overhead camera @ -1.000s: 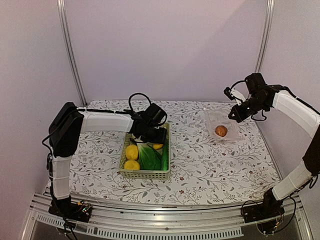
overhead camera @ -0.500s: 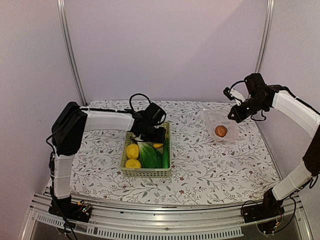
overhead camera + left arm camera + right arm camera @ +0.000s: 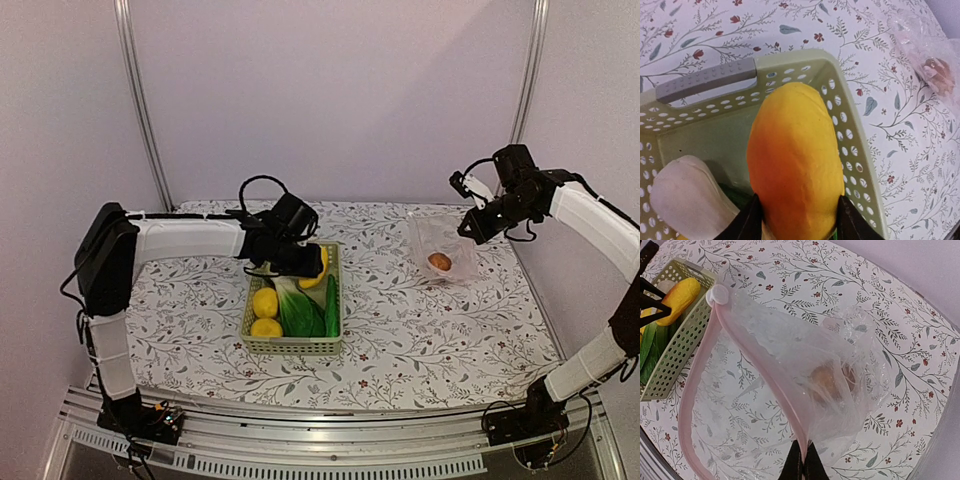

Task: Place the food in the zip-top bag and seal the zipper
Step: Pick up the fake fruit from the bin, then place the fake fruit in the zipper food storage bag.

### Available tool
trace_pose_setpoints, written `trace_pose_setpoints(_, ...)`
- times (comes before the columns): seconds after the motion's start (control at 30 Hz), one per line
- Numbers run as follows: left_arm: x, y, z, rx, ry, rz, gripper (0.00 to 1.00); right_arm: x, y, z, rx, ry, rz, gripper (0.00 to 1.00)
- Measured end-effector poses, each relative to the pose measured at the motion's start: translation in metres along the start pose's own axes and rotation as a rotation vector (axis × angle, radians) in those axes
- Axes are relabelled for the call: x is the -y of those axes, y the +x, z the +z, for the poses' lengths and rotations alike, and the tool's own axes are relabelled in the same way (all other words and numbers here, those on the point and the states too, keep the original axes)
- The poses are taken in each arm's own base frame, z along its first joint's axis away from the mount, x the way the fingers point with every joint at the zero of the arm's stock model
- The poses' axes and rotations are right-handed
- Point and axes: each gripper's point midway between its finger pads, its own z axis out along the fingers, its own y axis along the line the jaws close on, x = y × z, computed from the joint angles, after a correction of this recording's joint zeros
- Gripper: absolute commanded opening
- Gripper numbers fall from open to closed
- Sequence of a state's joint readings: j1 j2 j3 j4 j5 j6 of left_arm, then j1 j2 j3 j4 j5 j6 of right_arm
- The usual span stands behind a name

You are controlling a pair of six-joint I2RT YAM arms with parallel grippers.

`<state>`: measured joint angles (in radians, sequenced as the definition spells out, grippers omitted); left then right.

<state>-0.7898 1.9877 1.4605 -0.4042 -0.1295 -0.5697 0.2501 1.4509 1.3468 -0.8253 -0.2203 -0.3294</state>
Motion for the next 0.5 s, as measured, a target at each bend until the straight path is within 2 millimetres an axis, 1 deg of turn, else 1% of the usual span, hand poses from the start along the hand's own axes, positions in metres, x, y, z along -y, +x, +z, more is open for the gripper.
trace_pose_setpoints(0.1, 0.009, -0.021, -0.039, 0.072, 0.054, -0.009, 0.36, 0.000, -0.001, -0.002, 0.005, 0.001, -0.001, 0.00)
trace_pose_setpoints(0.17, 0.020, -0.035, -0.065, 0.133, 0.104, -0.012, 0.36, 0.000, 0.000, -0.001, 0.003, 0.000, -0.001, 0.00)
trace_pose_setpoints(0.23, 0.031, -0.046, -0.087, 0.184, 0.153, -0.008, 0.35, -0.001, 0.002, 0.001, -0.001, -0.001, 0.000, 0.00)
trace_pose_setpoints(0.3, 0.048, -0.053, -0.107, 0.228, 0.216, 0.013, 0.35, -0.001, 0.003, 0.001, -0.005, -0.002, 0.001, 0.00)
trace_pose_setpoints(0.37, 0.073, -0.055, -0.125, 0.265, 0.298, 0.044, 0.35, -0.002, 0.003, 0.001, -0.003, -0.003, -0.001, 0.00)
trace_pose_setpoints(0.47, 0.118, -0.050, -0.147, 0.300, 0.440, 0.106, 0.34, -0.005, 0.002, 0.003, -0.004, -0.009, -0.009, 0.00)
trace_pose_setpoints(0.5, 0.130, -0.049, -0.152, 0.313, 0.476, 0.123, 0.33, -0.007, 0.002, 0.004, -0.006, -0.013, -0.012, 0.00)
